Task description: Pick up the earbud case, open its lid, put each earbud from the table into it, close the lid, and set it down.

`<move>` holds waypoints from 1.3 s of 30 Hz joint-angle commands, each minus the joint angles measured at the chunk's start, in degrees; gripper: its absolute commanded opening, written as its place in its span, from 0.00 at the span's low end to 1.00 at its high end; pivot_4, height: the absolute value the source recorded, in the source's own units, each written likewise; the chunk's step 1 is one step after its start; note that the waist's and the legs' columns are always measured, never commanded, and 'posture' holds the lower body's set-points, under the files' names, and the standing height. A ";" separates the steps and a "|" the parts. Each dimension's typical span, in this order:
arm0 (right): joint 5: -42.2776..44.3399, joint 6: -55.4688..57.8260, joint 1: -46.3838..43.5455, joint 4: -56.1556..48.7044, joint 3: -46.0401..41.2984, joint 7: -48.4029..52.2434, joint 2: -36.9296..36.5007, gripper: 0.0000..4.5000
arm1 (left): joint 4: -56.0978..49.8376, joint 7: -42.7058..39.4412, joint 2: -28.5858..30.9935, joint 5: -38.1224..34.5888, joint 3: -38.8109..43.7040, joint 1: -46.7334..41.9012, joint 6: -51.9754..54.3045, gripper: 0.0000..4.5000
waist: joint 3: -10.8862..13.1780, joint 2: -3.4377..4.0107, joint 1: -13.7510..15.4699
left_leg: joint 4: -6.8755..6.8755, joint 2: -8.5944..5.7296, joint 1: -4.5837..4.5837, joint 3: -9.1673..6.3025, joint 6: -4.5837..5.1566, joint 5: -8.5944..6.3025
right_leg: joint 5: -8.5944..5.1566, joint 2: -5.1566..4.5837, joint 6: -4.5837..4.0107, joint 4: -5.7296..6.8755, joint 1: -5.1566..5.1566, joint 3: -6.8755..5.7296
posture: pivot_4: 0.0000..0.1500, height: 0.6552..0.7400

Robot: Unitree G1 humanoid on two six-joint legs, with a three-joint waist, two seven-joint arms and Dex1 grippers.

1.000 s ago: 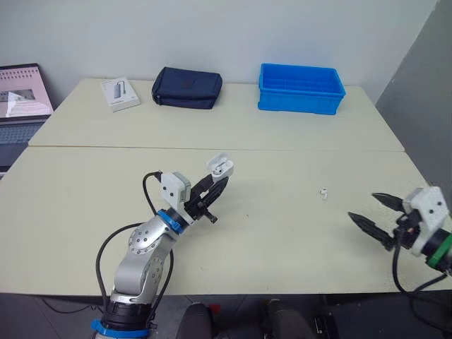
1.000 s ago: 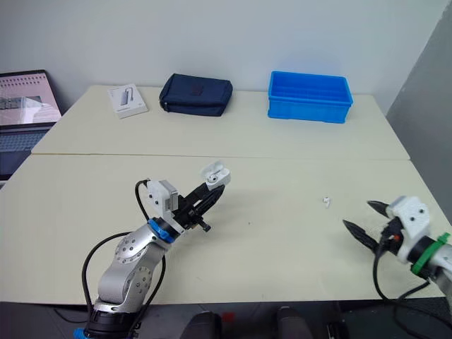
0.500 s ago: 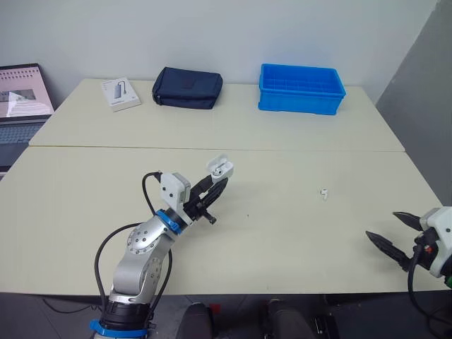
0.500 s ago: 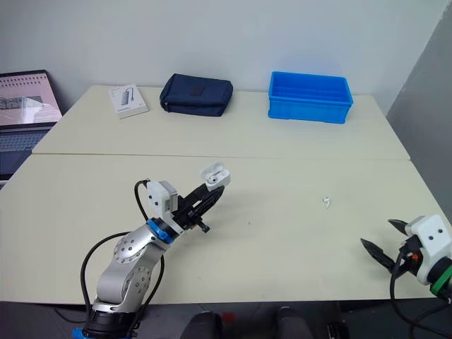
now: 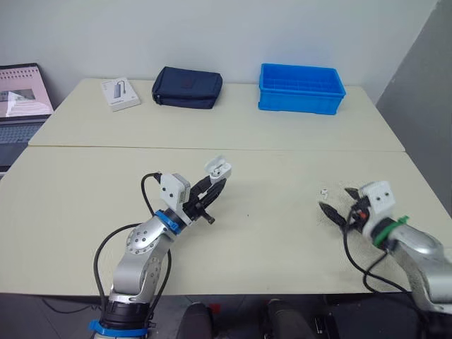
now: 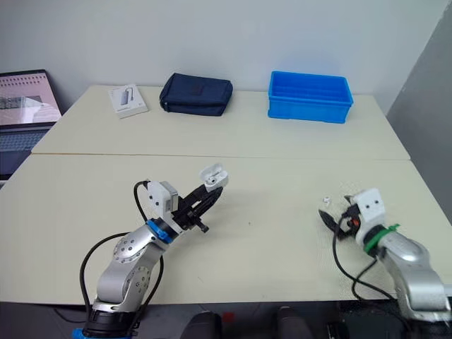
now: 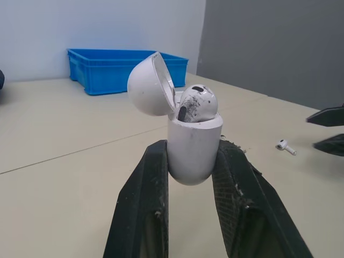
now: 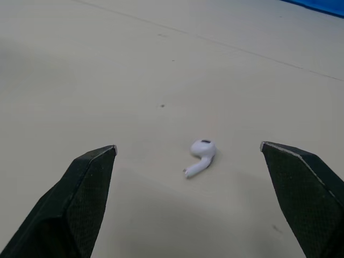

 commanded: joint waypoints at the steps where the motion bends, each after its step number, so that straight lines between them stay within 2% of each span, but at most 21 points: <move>1: -1.55 -0.07 -3.54 2.65 0.35 -3.60 1.58 1.00 | -2.35 0.13 0.03 -0.10 0.15 0.05 -1.21 0.17 | 0.00 0.00 0.02 | -0.01 0.00 0.01 0.00 0.00 0.00 | 0.00 0.00 0.00 0.01 0.00 0.00 | 1.00 0.91; 8: -4.84 0.70 -9.53 11.47 2.19 -10.41 6.94 1.00 | -2.37 0.25 -0.21 0.04 0.04 0.45 -1.32 0.17 | 0.00 0.01 0.02 | -0.01 0.02 0.01 0.01 0.00 0.00 | 0.00 0.01 0.00 0.04 -0.01 0.01 | 1.00 0.91; 13: -4.90 4.18 -9.41 11.47 2.01 -12.85 8.89 1.00 | -2.55 0.40 -0.23 0.16 0.02 0.66 -1.33 0.17 | -0.01 0.02 0.00 | 0.00 0.02 0.02 0.01 0.00 0.00 | 0.00 0.01 0.00 0.05 0.00 0.02 | 1.00 0.91; 16: -3.86 7.24 -8.67 9.53 0.97 -14.23 9.98 0.87 | -2.78 0.51 -0.23 0.28 -0.01 0.95 -1.35 0.17 | -0.02 0.03 0.00 | 0.01 0.03 0.06 0.01 0.01 0.00 | 0.01 0.01 0.00 0.12 0.01 0.02 | 1.00 0.91; 25: -1.88 14.72 -7.59 3.10 0.75 -14.52 9.98 0.13 | -3.19 0.67 -0.33 0.43 -0.72 0.94 -1.24 0.17 | -0.02 0.04 0.15 | 0.01 0.03 0.02 0.01 0.01 0.00 | 0.00 0.00 0.00 0.08 0.01 0.00 | 1.00 0.91; 26: -1.65 15.29 -7.56 2.44 0.86 -14.10 9.60 0.09 | -3.23 0.71 -0.28 0.41 -0.72 0.93 -1.20 0.17 | -0.02 0.04 0.15 | 0.01 0.03 0.02 0.00 0.01 0.00 | 0.00 0.00 0.00 0.09 0.01 -0.01 | 1.00 0.91; 33: 1.56 14.89 -7.36 -4.31 8.22 2.52 -1.78 0.09 | -4.10 1.16 0.04 0.15 -0.79 1.66 -0.63 0.17 | -0.02 0.04 0.03 | -0.01 0.03 0.01 0.02 0.01 0.00 | 0.00 0.01 0.00 0.04 -0.01 0.01 | 1.00 0.91; 36: 1.30 7.23 -6.98 -6.56 13.84 19.67 -14.36 0.09 | -5.16 1.41 -0.08 0.27 -1.23 2.86 -0.49 0.17 | 0.04 0.13 0.00 | -0.02 0.02 0.02 0.01 0.01 0.00 | 0.00 0.02 0.00 0.04 -0.03 0.02 | 1.00 0.91; 39: 1.14 -0.70 -6.01 -6.01 16.14 30.91 -22.54 0.09 | -6.61 1.92 -0.21 0.34 -1.53 4.22 -0.16 0.17 | 0.05 0.10 0.02 | -0.02 0.03 0.01 0.00 0.02 0.00 | -0.01 0.02 0.00 -0.03 -0.02 -0.02 | 1.00 0.91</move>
